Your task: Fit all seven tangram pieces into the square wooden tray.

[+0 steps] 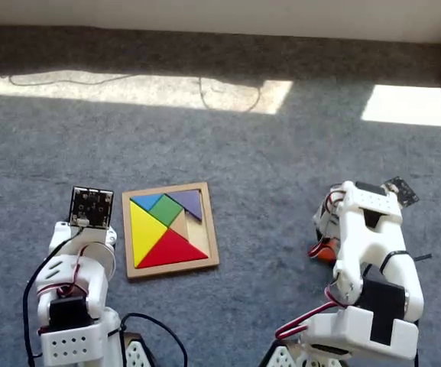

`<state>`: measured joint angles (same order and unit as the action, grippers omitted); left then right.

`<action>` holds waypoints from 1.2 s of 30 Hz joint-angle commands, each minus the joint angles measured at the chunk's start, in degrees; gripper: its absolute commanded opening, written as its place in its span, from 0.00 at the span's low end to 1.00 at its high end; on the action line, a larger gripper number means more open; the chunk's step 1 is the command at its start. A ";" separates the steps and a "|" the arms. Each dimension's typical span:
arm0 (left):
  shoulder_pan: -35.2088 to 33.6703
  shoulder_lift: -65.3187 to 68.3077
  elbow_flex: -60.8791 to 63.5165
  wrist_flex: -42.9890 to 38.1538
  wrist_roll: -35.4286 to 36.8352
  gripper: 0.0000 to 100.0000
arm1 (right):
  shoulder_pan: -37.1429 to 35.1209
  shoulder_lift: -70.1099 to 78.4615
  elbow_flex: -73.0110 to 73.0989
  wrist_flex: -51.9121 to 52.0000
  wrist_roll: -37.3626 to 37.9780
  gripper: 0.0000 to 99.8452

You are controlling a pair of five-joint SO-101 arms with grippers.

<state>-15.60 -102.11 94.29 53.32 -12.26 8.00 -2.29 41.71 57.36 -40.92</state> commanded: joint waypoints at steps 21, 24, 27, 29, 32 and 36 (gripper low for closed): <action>0.57 -2.24 -0.40 -0.79 -0.44 0.01 | -10.07 -44.70 15.34 0.04 20.13 0.01; 0.48 -2.24 -0.40 -0.70 -0.44 0.01 | -14.99 -48.75 17.01 0.04 23.47 0.01; 0.48 -2.24 -0.48 -0.70 -0.44 0.01 | -19.21 -50.86 17.10 0.04 28.13 0.01; 0.48 -2.24 -0.48 -0.70 -0.44 0.01 | -22.02 -50.86 17.10 0.04 31.03 0.01; 0.48 -2.24 -0.48 -0.70 -0.44 0.01 | -26.24 -49.27 17.10 0.31 36.13 0.01; 0.48 -2.24 -0.48 -0.70 -0.44 0.01 | -28.97 -43.91 16.48 0.04 40.26 0.01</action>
<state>-15.60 -102.11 94.29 53.32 -12.26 -19.16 -49.14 59.47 57.63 -3.65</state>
